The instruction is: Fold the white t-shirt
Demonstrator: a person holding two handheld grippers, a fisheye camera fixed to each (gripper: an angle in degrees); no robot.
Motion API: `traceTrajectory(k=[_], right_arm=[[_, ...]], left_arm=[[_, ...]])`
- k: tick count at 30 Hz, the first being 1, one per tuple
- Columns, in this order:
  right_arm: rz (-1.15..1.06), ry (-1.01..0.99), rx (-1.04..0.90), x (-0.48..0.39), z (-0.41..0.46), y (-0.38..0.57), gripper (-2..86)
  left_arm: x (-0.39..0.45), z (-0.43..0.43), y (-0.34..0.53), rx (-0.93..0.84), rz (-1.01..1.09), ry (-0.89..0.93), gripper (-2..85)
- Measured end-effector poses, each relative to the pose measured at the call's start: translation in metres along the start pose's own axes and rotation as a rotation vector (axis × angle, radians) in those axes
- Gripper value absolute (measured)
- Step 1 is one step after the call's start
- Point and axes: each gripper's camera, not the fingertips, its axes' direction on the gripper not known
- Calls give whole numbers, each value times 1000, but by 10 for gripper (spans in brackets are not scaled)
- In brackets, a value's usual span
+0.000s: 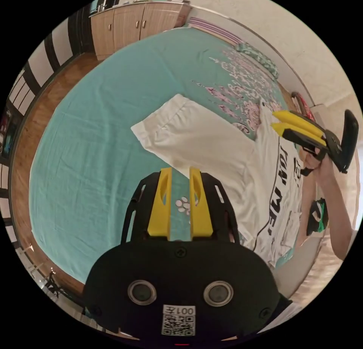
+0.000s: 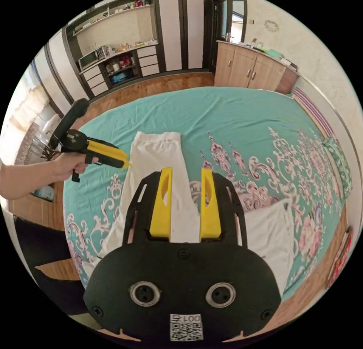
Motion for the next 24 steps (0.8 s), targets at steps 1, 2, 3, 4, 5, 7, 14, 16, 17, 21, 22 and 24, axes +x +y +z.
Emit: traceTrajectory(k=[1,2,3,4,5,7,14,16,17,21,22,24], right_arm=[[-24,-71,-44,11,27,-36,100],[-51,-124,-104,20,52,-67,100],[-58,-145,-131,24,64,-80,100],[-65,-187,-177,33,84,-101,95],[-66,-218,-206,40,99,-118,89],[-45,-273,-231,51,119,-137,79],[-3,-357,-285,94,147,-181,19],[-20,-433,-265,108,143,-189,14],[-29,-470,-231,119,135,-194,12],[-71,-555,-141,149,102,-199,9],[-85,-561,-123,157,91,-195,9],[-106,-575,-97,168,72,-184,8]], left_arm=[[-18,6,-7,-34,-42,29,68],[-27,7,-9,-31,-60,56,67],[-42,5,-10,7,-96,106,64],[-58,3,-9,44,-141,163,58],[-65,2,-9,57,-167,187,55],[-94,1,-6,106,-266,281,44],[-145,8,-2,177,-374,413,-6],[-150,-4,-1,228,-318,400,-8],[-150,-7,0,239,-299,403,-8],[-137,-33,2,298,-87,408,-9],[-125,-41,2,305,-1,382,-9],[-100,-53,1,309,141,327,-9]])
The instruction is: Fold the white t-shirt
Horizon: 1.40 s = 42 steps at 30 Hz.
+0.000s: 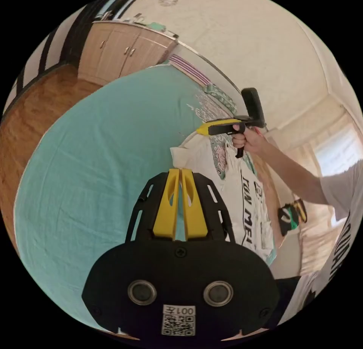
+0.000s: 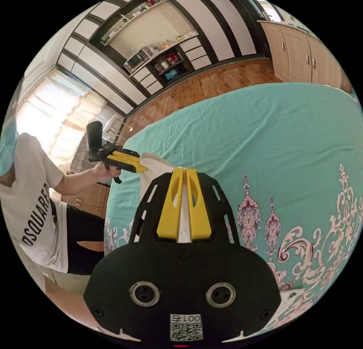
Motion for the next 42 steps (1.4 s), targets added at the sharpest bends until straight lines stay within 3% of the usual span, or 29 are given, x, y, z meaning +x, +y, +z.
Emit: traceTrajectory(k=[4,7,12,19,22,26,32,37,42], right_arm=[[-54,38,63,-22,-52,52,9],[-53,112,42,-41,-80,102,9],[66,115,-1,-45,-91,187,11],[188,28,-154,-23,-50,258,19],[162,8,-169,-25,-59,255,29],[107,59,-7,-25,-81,223,60],[99,38,-69,2,-39,169,78],[140,41,-96,9,-6,143,55],[207,43,-61,15,-5,143,22]], left_arm=[[92,6,-8,-71,380,-82,-9],[163,24,2,-145,590,-20,-9],[255,78,43,-303,755,70,-7],[313,150,96,-543,658,90,53],[316,134,93,-497,595,-1,58],[307,129,80,-465,516,-163,47],[337,165,94,-531,708,-340,53],[372,155,108,-368,684,-547,58],[376,176,115,-482,642,-452,8]])
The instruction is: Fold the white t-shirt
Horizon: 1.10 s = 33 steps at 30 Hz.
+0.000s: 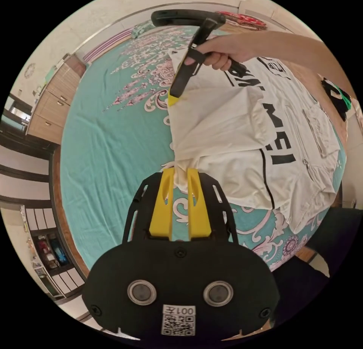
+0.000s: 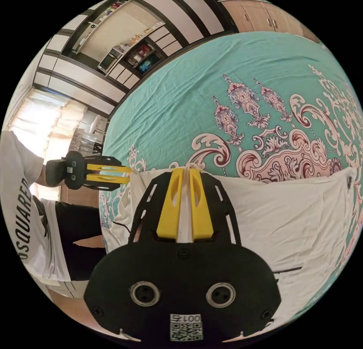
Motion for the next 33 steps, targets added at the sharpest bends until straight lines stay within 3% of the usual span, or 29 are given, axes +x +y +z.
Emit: traceTrajectory(k=[5,15,25,33], right_arm=[[82,-12,58,7,-10,7,11],[277,-122,104,22,5,13,6],[113,35,-7,-27,4,1,9],[126,87,-23,-41,20,3,9]], left_arm=[[21,-24,6,82,28,-51,-8],[102,-22,31,113,332,-352,-8],[75,-22,13,64,77,-225,57],[63,6,1,60,218,-179,9]])
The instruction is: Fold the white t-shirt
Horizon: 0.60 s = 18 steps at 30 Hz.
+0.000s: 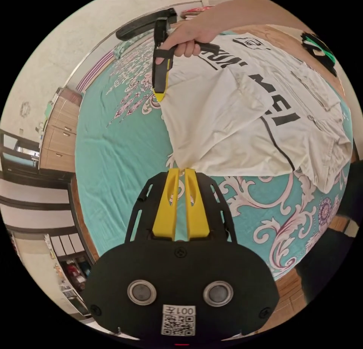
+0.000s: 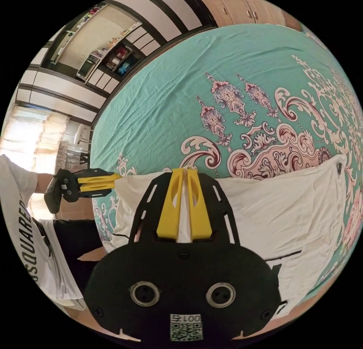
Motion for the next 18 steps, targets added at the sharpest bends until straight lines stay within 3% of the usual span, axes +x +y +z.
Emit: traceTrajectory(k=[3,8,11,15,17,18], right_arm=[[50,26,23,1,0,9,9],[143,-118,93,15,10,28,13],[114,-97,127,6,-6,46,18],[84,61,122,-18,-44,96,38],[117,163,110,-29,-52,137,56],[131,170,101,-30,-50,146,59]], left_arm=[[-4,1,11,28,59,-35,-3],[10,22,33,4,217,-148,-9],[-7,25,35,-51,108,-160,-1],[-51,14,42,-215,-249,-214,22],[-66,13,39,-248,-384,-13,40],[-72,13,37,-208,-467,190,52]])
